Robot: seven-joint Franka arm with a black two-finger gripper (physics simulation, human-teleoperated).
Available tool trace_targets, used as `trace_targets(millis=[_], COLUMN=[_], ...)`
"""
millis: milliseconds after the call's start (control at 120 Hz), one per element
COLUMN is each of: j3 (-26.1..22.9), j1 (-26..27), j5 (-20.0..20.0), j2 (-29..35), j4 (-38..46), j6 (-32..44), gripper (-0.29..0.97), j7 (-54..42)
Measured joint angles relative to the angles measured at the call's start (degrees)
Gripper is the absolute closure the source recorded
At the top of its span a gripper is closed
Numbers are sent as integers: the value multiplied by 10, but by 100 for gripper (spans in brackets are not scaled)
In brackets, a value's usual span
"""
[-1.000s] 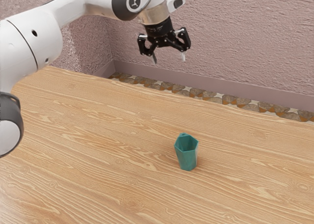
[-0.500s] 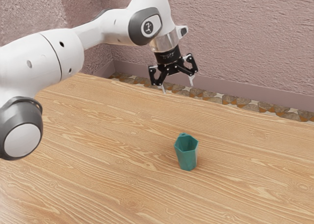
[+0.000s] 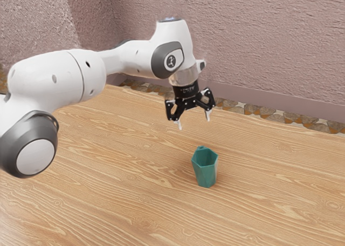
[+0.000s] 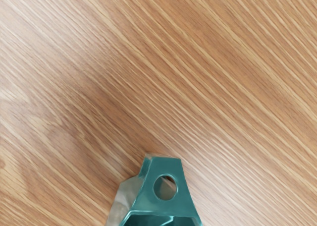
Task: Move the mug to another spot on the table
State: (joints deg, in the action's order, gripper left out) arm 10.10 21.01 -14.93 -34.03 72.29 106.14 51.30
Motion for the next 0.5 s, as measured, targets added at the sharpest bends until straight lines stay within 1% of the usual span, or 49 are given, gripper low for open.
trace_targets(millis=[283,500], j3=[1,0], j1=[-1,-3], j5=[22,27], j2=[1,0], j4=[39,62], j6=[33,57], gripper=[0,0], j7=[-6,-23])
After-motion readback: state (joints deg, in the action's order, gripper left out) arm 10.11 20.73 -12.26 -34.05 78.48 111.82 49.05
